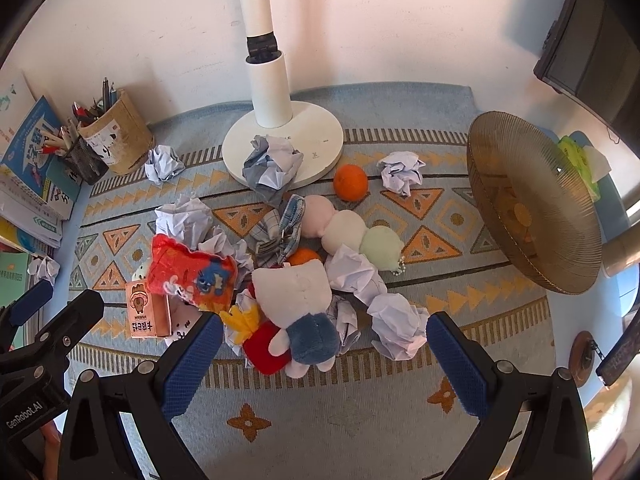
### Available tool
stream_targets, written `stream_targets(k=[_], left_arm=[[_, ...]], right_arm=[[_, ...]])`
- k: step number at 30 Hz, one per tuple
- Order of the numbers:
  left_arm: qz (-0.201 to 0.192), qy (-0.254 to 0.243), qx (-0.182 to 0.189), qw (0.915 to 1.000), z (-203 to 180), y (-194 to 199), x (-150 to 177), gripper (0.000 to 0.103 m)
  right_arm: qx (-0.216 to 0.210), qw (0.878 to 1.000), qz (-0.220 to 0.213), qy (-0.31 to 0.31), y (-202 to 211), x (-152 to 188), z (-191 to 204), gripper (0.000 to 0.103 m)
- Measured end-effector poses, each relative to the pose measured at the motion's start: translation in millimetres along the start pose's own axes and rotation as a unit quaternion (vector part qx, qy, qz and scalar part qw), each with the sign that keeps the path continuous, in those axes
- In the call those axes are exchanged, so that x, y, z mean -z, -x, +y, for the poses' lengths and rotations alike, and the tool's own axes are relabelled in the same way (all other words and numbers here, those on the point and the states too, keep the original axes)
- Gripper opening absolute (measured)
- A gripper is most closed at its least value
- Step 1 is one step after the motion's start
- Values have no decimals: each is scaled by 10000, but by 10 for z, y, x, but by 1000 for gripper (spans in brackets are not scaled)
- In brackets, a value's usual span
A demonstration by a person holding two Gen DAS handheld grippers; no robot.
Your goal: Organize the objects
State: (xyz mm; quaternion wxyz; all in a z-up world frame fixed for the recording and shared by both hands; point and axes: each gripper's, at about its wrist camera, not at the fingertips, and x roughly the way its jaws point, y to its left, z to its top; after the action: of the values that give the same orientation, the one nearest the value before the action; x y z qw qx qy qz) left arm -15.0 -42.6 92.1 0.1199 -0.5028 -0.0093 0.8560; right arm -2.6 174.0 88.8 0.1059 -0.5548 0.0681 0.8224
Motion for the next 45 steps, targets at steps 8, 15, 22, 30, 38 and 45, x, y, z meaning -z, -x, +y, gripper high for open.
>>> stream_targets(k=[8,15,22,30,38,45], left_arm=[[-60,435,-158,9989,252,-20,-37,102],[-471,2103,-946,9719,1171,123,67,102],[-462,3580,-1562,9194,2053,52,222,102],[-383,4409,-2024,8736,2554,-280,222,102],[-160,4353,-2454,8660,2635,-641,148,101],[-154,4201,-2367,8759,2677,-701,125,55]], right_arm=[[-319,9990,-114,277,-12,-117,242,102],[-844,9895,-301,1133,-85,-593,916,102],[-1095,9796,-90,1680,-552,-1040,1534,102],[-1097,9757,288,1874,-1225,-1556,1867,102],[-1307,9726,765,1767,-1666,-1756,1936,86],[-1491,9698,816,1751,-1588,-1691,1895,40]])
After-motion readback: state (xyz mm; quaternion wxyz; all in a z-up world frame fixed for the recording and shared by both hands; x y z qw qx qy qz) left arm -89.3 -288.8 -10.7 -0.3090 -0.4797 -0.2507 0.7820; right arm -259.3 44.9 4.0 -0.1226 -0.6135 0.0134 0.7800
